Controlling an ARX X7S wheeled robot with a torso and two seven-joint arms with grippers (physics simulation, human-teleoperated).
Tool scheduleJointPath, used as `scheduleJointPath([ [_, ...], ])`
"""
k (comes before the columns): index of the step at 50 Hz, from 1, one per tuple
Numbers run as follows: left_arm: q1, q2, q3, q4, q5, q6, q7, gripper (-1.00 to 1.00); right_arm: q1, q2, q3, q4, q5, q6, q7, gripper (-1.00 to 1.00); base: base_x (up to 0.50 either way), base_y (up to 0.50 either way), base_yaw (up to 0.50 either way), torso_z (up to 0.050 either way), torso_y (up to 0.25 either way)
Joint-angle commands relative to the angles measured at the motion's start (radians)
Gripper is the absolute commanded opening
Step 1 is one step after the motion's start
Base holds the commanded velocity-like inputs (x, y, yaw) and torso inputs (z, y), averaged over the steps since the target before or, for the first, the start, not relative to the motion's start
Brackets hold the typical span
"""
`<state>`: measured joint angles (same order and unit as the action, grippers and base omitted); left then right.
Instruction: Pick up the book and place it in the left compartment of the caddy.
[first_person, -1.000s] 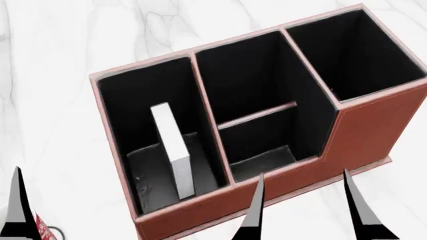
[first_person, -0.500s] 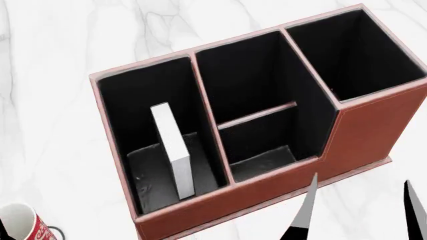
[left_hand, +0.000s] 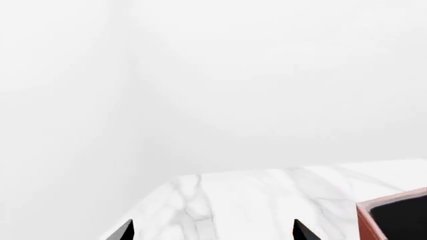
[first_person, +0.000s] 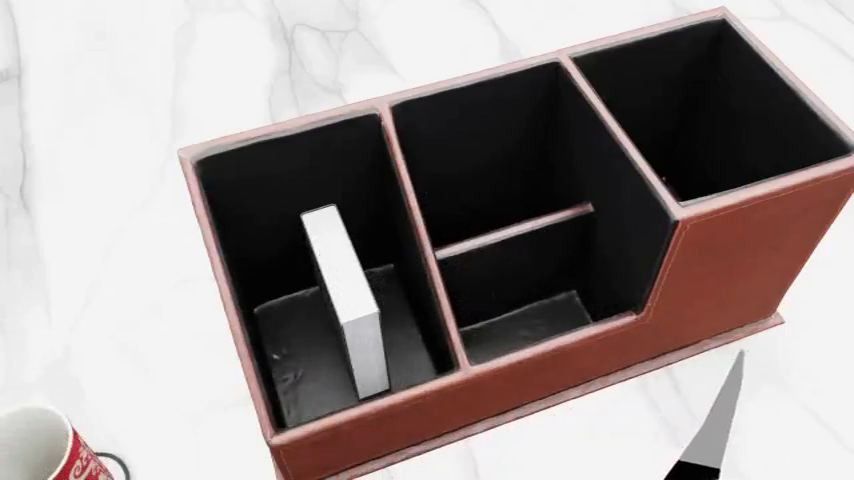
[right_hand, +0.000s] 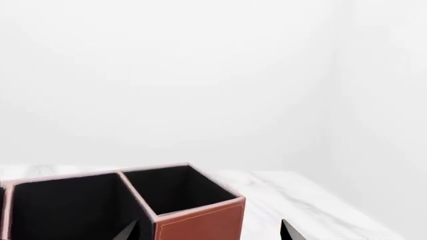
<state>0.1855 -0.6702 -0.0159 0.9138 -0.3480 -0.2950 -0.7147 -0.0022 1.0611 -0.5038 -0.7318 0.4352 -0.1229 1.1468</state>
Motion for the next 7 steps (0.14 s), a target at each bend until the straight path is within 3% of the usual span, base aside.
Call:
scheduleJointPath([
  [1, 0.052, 0.017, -0.118, 0.005, -0.069, 0.037, 0.043, 1.0, -0.082, 0.04, 0.077, -0.033, -0.006, -0.057, 0.015, 1.0, 0.0, 0.0, 0.0, 0.0, 0.0],
  [7, 0.075, 0.017, -0.151, 0.0, -0.079, 0.055, 0.043, 1.0, -0.125, 0.064, 0.106, -0.03, -0.003, -0.104, 0.04, 1.0, 0.0, 0.0, 0.0, 0.0, 0.0],
])
